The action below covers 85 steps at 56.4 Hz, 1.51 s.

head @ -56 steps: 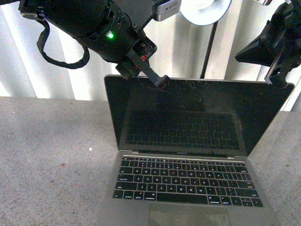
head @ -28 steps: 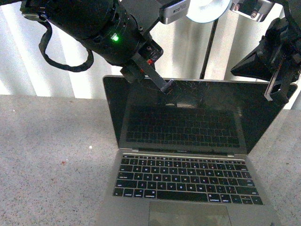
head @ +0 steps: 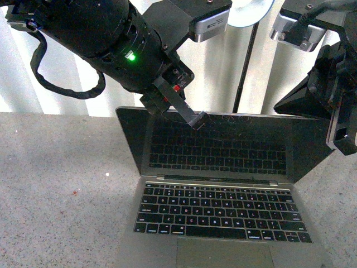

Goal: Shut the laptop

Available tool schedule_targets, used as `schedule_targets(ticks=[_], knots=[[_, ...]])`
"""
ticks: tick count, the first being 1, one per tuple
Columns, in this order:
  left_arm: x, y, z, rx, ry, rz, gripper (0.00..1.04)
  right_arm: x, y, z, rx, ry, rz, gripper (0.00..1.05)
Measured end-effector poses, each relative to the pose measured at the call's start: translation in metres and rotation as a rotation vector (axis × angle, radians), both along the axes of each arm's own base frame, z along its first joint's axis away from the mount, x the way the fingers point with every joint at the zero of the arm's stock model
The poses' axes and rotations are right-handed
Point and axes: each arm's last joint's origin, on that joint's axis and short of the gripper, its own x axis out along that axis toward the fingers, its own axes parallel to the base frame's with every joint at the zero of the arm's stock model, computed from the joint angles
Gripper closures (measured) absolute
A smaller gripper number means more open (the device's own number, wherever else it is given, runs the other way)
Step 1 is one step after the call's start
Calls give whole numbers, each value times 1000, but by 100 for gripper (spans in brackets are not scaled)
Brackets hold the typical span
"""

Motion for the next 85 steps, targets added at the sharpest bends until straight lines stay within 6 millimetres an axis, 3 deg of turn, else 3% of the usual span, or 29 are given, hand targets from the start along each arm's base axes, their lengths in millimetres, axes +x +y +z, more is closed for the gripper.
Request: schedule_targets(ticks=[85], knots=[[-33, -6, -38, -81, 188, -59, 101, -25, -1, -28, -82, 133, 108, 102]])
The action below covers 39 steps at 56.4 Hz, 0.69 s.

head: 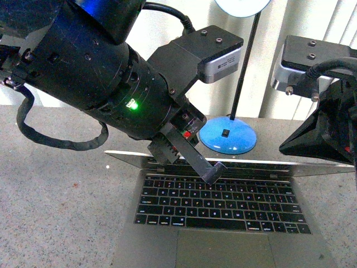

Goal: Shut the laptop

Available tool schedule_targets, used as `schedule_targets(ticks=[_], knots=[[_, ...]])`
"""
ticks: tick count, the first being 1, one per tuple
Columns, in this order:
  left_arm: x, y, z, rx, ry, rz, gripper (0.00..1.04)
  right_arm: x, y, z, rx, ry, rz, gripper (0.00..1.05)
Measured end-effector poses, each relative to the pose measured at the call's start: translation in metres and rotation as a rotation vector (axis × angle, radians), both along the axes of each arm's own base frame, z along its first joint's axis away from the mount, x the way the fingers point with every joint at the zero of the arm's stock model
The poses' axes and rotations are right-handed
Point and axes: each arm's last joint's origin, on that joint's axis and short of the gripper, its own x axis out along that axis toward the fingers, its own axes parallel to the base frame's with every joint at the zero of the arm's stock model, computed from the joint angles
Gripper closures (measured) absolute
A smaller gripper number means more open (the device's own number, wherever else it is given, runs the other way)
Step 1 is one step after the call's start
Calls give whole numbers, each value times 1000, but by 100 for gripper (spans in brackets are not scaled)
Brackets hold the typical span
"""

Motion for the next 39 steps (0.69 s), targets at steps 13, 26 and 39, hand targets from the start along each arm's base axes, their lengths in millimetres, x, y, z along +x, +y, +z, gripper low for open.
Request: schedule_targets(ticks=[13, 26, 39], knots=[[-2, 1, -5, -8, 17, 0, 101, -3, 0, -6, -7, 11, 9, 102], [-6, 1, -11, -9, 19, -6, 101, -6, 4, -11, -10, 21, 22, 102], [-10, -2, -18, -19, 26, -15, 101, -8, 5, -17, -18, 35, 30, 102]])
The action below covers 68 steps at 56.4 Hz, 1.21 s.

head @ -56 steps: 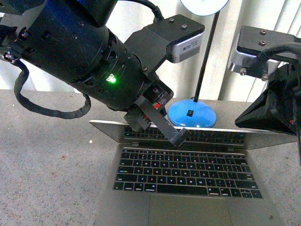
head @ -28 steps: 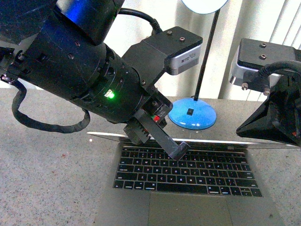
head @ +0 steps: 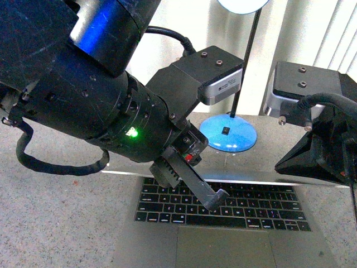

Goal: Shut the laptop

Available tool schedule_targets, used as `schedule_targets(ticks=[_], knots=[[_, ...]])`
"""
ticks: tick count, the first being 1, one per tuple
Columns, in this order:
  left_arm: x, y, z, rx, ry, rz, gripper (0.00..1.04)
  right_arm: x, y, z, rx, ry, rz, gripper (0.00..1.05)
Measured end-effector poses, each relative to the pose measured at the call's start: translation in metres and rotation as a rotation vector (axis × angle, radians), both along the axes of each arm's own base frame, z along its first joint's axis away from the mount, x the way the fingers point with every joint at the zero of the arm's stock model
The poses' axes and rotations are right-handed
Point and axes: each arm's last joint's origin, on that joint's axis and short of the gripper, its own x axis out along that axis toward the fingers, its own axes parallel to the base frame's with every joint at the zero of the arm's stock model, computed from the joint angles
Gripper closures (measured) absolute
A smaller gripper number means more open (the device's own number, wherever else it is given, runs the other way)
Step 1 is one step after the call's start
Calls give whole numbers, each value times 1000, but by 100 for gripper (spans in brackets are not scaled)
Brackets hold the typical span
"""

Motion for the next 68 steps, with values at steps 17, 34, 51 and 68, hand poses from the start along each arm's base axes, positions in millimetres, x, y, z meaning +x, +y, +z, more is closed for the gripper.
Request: schedule_targets(ticks=[17, 34, 51, 68], knots=[[0, -1, -4, -22, 6, -5, 101, 3, 1, -7, -6, 12, 1, 102], [-2, 0, -15, -11, 37, -9, 101, 3, 2, -14, -7, 29, 5, 102], [-2, -1, -21, -7, 50, -14, 101, 2, 2, -20, -5, 44, 10, 102], [-3, -3, -25, -6, 59, -23, 101, -2, 2, -29, -2, 59, 12, 102]])
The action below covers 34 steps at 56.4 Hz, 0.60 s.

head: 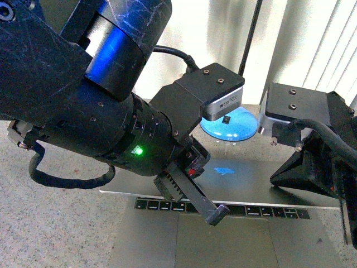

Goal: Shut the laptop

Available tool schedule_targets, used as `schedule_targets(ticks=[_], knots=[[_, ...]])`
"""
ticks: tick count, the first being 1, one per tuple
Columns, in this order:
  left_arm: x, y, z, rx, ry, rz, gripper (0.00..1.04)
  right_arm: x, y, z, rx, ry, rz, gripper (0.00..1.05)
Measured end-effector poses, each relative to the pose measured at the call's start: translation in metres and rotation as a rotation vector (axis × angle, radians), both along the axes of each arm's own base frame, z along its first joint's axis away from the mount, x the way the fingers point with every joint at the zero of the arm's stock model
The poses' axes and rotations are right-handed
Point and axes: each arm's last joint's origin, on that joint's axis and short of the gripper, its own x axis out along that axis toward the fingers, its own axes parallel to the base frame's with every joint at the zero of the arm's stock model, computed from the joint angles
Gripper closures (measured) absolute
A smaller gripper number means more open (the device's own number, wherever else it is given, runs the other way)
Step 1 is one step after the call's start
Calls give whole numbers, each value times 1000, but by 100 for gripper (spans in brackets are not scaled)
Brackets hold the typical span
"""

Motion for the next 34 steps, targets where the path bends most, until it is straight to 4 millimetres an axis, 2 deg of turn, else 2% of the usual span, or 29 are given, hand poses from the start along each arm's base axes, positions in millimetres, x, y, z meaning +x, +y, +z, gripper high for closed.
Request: schedule_targets(ticks=[25, 34], knots=[[-2, 0, -14, 7, 19, -3, 101, -2, 0, -14, 7, 20, 4, 102], [-4, 1, -23, 13, 40, -7, 101, -4, -1, -27, 5, 45, 4, 102]])
